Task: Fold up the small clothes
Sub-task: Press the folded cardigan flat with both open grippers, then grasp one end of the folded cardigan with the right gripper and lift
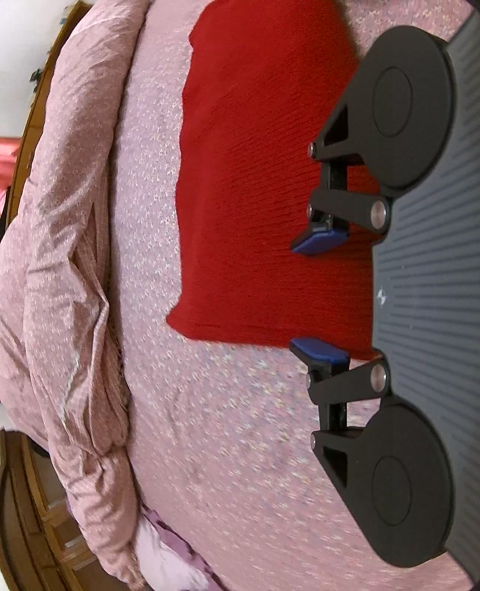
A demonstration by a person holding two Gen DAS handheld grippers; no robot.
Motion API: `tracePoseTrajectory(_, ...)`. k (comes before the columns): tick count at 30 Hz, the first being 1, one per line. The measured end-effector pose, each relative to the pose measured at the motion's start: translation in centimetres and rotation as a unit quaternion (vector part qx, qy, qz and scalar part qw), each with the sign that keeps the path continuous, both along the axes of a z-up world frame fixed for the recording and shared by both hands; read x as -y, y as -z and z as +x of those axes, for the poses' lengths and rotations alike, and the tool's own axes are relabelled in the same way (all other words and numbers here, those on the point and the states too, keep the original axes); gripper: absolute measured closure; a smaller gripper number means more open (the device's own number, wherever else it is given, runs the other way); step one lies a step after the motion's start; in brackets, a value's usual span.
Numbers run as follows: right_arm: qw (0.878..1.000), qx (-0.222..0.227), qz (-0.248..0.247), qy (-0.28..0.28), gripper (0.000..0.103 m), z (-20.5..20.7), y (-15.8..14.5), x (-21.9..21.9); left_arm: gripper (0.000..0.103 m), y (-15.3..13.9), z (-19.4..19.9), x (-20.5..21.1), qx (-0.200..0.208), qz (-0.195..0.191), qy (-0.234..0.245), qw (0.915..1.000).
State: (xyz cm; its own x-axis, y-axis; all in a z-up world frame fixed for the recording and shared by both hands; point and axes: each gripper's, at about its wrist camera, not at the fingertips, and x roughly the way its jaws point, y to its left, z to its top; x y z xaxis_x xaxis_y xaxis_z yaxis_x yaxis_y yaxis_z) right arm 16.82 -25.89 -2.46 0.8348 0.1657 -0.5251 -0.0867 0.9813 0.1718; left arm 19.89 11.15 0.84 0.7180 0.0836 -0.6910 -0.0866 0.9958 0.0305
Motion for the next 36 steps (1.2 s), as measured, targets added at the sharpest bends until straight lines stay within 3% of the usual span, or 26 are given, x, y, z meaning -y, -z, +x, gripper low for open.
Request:
tracePoseTrajectory(10, 0.993, -0.008, 0.102, 0.055, 0.04, -3.4, -1.5, 1.5, 0.037, -1.1, -4.4, 0.5, 0.002, -0.037, -0.032, 0.9988)
tracePoseTrajectory(13, 0.987, -0.019, 0.143, 0.071, 0.031, -4.2, -1.5, 2.2, 0.036, -0.9, -4.9, 0.9, -0.005, -0.04, -0.038, 0.9985)
tracePoseTrajectory(20, 0.952, -0.08, 0.266, 0.131, 0.022, -4.2, 2.2, 3.8, 0.036, -0.3, -5.0, 1.0, -0.02, -0.039, -0.053, 0.9976)
tracePoseTrajectory(25, 0.947, -0.06, 0.285, 0.137, 0.02, -3.6, 2.5, 3.4, 0.035, -0.1, -4.5, 0.9, -0.026, -0.032, -0.066, 0.997)
tracePoseTrajectory(30, 0.93, -0.061, 0.331, 0.148, 0.02, -2.0, 3.3, 3.5, 0.035, 0.2, -3.9, 0.5, -0.032, -0.05, -0.077, 0.9953)
tracePoseTrajectory(36, 0.929, -0.047, 0.33, 0.162, 0.019, -0.1, 3.6, 2.8, 0.035, 0.9, -3.0, 0.4, -0.039, -0.047, -0.085, 0.9945)
